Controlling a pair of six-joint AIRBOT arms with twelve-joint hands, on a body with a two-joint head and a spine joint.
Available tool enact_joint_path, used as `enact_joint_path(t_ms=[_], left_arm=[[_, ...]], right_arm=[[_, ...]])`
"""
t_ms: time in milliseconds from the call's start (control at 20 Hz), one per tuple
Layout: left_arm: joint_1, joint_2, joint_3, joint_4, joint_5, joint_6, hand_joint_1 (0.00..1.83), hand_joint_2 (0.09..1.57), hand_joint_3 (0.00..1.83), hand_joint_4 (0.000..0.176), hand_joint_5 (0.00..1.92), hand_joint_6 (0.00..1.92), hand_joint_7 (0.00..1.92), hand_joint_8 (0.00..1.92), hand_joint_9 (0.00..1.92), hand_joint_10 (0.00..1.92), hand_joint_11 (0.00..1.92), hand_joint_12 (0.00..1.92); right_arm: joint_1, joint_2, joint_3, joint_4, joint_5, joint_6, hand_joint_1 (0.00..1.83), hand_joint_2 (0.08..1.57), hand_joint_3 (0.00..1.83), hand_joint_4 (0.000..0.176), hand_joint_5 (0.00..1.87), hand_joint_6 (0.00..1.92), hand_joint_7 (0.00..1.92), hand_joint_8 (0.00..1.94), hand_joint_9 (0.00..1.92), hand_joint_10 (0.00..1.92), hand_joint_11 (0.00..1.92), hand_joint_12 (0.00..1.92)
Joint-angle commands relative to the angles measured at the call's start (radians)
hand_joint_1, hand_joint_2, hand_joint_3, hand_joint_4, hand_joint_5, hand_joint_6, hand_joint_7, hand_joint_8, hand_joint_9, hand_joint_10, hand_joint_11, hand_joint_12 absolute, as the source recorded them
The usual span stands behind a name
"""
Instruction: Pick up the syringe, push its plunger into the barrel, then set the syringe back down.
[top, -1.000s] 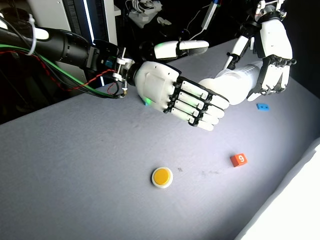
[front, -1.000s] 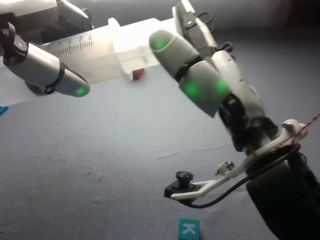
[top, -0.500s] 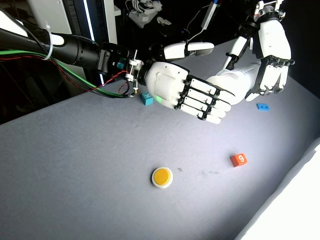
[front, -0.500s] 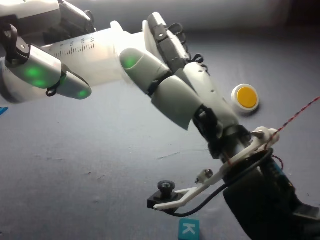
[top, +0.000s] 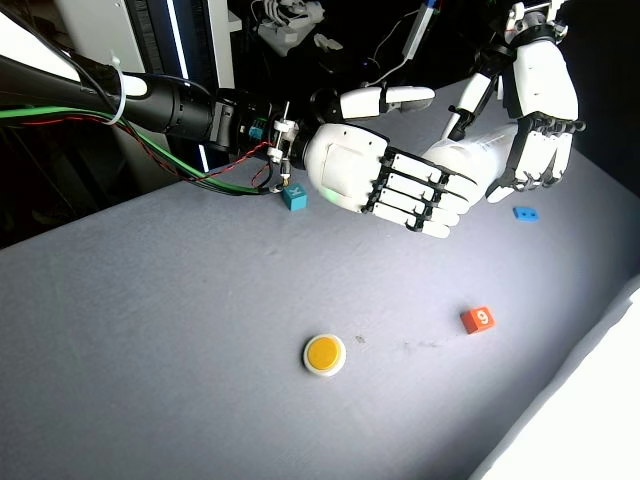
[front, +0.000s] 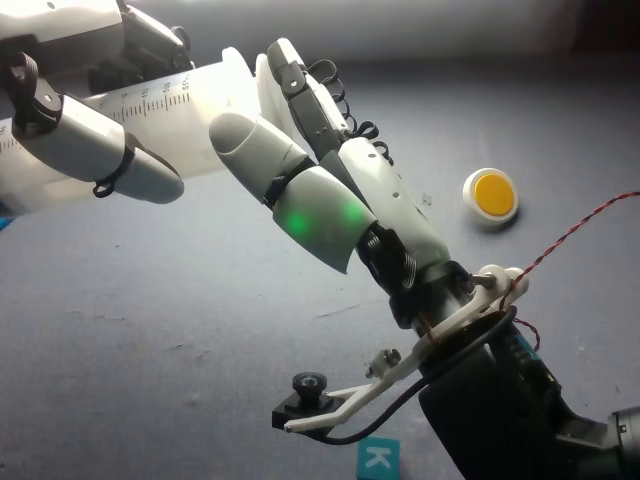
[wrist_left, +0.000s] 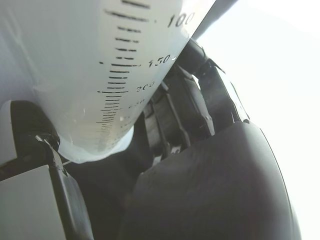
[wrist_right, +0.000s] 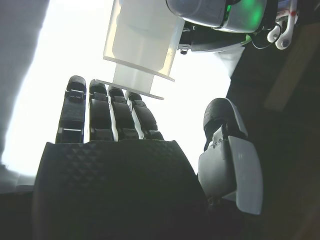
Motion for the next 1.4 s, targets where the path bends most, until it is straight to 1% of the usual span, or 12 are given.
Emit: enact_joint_path(t_ms=[0, 50, 300, 400, 450, 600, 750, 850, 1000, 1150, 1250, 1350], left_arm=[[-0.024, -0.019, -0.010, -0.046, -0.139, -0.051, 1.20, 1.15, 0.00, 0.009, 0.89, 1.07, 0.95, 1.13, 0.79, 1.02, 0.36, 1.58], [-0.024, -0.018, -0.010, -0.046, -0.139, -0.051, 1.20, 1.15, 0.00, 0.013, 0.89, 1.07, 0.95, 1.13, 0.79, 1.01, 0.37, 1.57], [-0.024, -0.018, -0.011, -0.046, -0.139, -0.051, 1.20, 1.15, 0.00, 0.011, 0.89, 1.07, 0.94, 1.14, 0.79, 1.01, 0.38, 1.55], [-0.024, -0.018, -0.011, -0.046, -0.139, -0.051, 1.20, 1.15, 0.00, 0.010, 0.88, 1.10, 0.96, 1.11, 0.79, 1.01, 0.38, 1.57], [-0.024, -0.018, -0.010, -0.046, -0.139, -0.051, 1.19, 1.16, 0.00, 0.015, 0.86, 1.13, 0.94, 1.12, 0.79, 1.01, 0.37, 1.57], [-0.024, -0.017, -0.009, -0.046, -0.139, -0.051, 1.19, 1.16, 0.00, 0.014, 0.88, 1.09, 0.93, 1.16, 0.79, 1.04, 0.36, 1.61], [-0.024, -0.017, -0.007, -0.046, -0.138, -0.051, 1.20, 1.15, 0.00, 0.018, 0.88, 1.11, 0.96, 1.08, 0.80, 0.99, 0.37, 1.57], [-0.022, -0.014, -0.009, -0.045, -0.134, -0.050, 1.20, 1.15, 0.00, 0.009, 0.86, 1.13, 0.95, 1.11, 0.81, 0.97, 0.37, 1.57], [-0.016, -0.012, -0.009, -0.024, -0.120, -0.050, 1.20, 1.15, 0.00, 0.001, 0.87, 1.12, 0.99, 1.05, 0.83, 0.95, 0.39, 1.57], [0.002, -0.012, -0.006, 0.005, -0.096, -0.050, 1.20, 1.15, 0.00, 0.017, 0.88, 1.12, 0.97, 1.06, 0.84, 0.92, 0.39, 1.56], [0.024, -0.013, -0.008, 0.035, -0.071, -0.048, 1.20, 1.14, 0.00, 0.012, 0.89, 1.09, 0.97, 1.08, 0.84, 0.94, 0.39, 1.56], [0.056, -0.023, -0.006, 0.062, -0.023, -0.048, 1.20, 1.14, 0.00, 0.017, 0.89, 1.10, 0.97, 1.08, 0.82, 0.96, 0.39, 1.55]], right_arm=[[0.010, -0.032, -0.020, -0.203, -0.118, -0.008, 0.00, 1.17, 0.01, 0.000, 0.00, 0.00, 0.00, 0.00, 0.00, 0.00, 0.00, 0.00], [0.012, -0.025, -0.020, -0.203, -0.116, -0.009, 0.00, 1.16, 0.01, 0.000, 0.00, 0.00, 0.00, 0.00, 0.00, 0.00, 0.00, 0.00], [0.015, 0.064, -0.034, -0.204, -0.111, -0.008, 0.00, 1.17, 0.01, 0.000, 0.00, 0.00, 0.00, 0.00, 0.00, 0.00, 0.00, 0.00], [0.016, 0.123, -0.058, -0.204, -0.097, -0.001, 0.00, 1.16, 0.00, 0.000, 0.00, 0.00, 0.00, 0.00, 0.00, 0.00, 0.00, 0.00], [0.016, 0.146, -0.069, -0.204, -0.091, 0.004, 0.00, 1.16, 0.00, 0.000, 0.00, 0.00, 0.00, 0.00, 0.00, 0.00, 0.00, 0.00], [0.022, 0.257, -0.130, -0.204, -0.080, 0.038, 0.00, 1.17, 0.00, 0.000, 0.00, 0.00, 0.00, 0.00, 0.00, 0.00, 0.00, 0.00], [0.026, 0.349, -0.177, -0.204, -0.068, 0.059, 0.00, 1.17, 0.00, 0.000, 0.00, 0.00, 0.00, 0.00, 0.00, 0.00, 0.00, 0.00], [0.020, 0.405, -0.201, -0.204, -0.062, 0.061, 0.00, 1.17, 0.00, 0.000, 0.00, 0.00, 0.00, 0.00, 0.00, 0.00, 0.00, 0.00], [-0.008, 0.485, -0.233, -0.204, -0.039, 0.075, 0.00, 1.17, 0.00, 0.000, 0.00, 0.00, 0.00, 0.00, 0.00, 0.00, 0.00, 0.00], [-0.053, 0.538, -0.245, -0.204, 0.010, 0.076, 0.00, 1.17, 0.00, 0.000, 0.00, 0.00, 0.00, 0.00, 0.00, 0.00, 0.00, 0.00], [-0.085, 0.577, -0.256, -0.204, 0.023, 0.077, 0.00, 1.17, 0.00, 0.000, 0.00, 0.00, 0.00, 0.00, 0.00, 0.00, 0.00, 0.00], [-0.125, 0.618, -0.269, -0.204, 0.020, 0.077, 0.00, 1.17, 0.00, 0.000, 0.01, 0.00, 0.00, 0.00, 0.00, 0.00, 0.00, 0.00]])
